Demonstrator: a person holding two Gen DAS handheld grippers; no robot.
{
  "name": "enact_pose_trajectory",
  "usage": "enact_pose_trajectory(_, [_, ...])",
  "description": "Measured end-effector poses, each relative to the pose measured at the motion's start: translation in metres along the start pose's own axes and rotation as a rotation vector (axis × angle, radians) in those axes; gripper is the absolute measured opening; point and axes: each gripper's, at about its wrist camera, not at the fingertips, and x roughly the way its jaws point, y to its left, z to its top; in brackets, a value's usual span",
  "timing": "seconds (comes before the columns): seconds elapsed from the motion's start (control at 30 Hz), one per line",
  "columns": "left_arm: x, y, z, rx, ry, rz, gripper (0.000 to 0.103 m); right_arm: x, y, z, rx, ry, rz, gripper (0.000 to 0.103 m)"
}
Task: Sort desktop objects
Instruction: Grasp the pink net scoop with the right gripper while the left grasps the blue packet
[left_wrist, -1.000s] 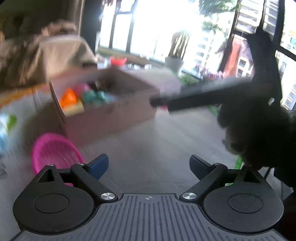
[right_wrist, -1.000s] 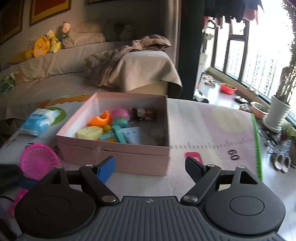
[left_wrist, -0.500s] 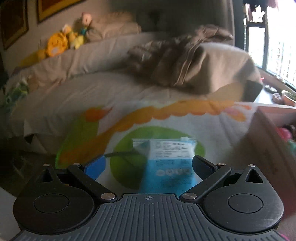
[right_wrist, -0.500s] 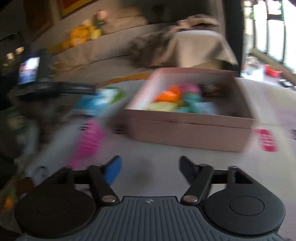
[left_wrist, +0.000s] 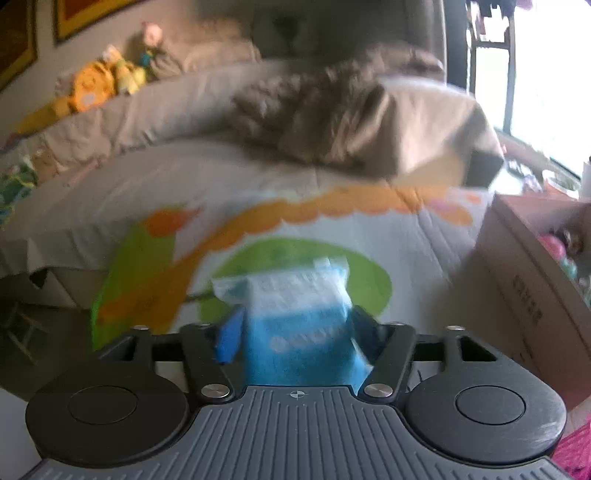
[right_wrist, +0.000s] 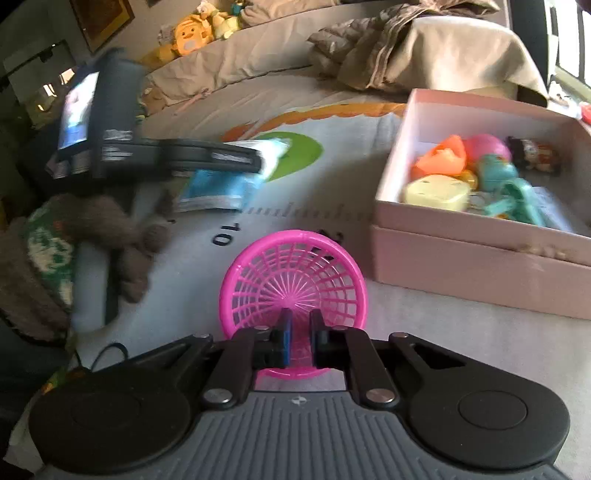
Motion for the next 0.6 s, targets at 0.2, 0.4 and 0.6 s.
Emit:
enact_pose_trajectory(0.2, [0.010,0.005,0.003,0.020,0.015,0.015,0.096,-0.022,-0.016,-0.017,-0.029,-0.012,-0.099,0.009])
enact_pose_trajectory(0.4, [0.034,0.001,-0.003,0.023,0.090,-0.018,0.070,-0.039,-0.022,-0.027,-0.054,-0.051,-0.179,0.012])
enact_pose_trajectory(0.6, [0.008,-0.006,-0.020,0.008,0.117,-0.079,0.059,-0.071,-0.027,-0.026,-0.021,-0.174,-0.201,0.045])
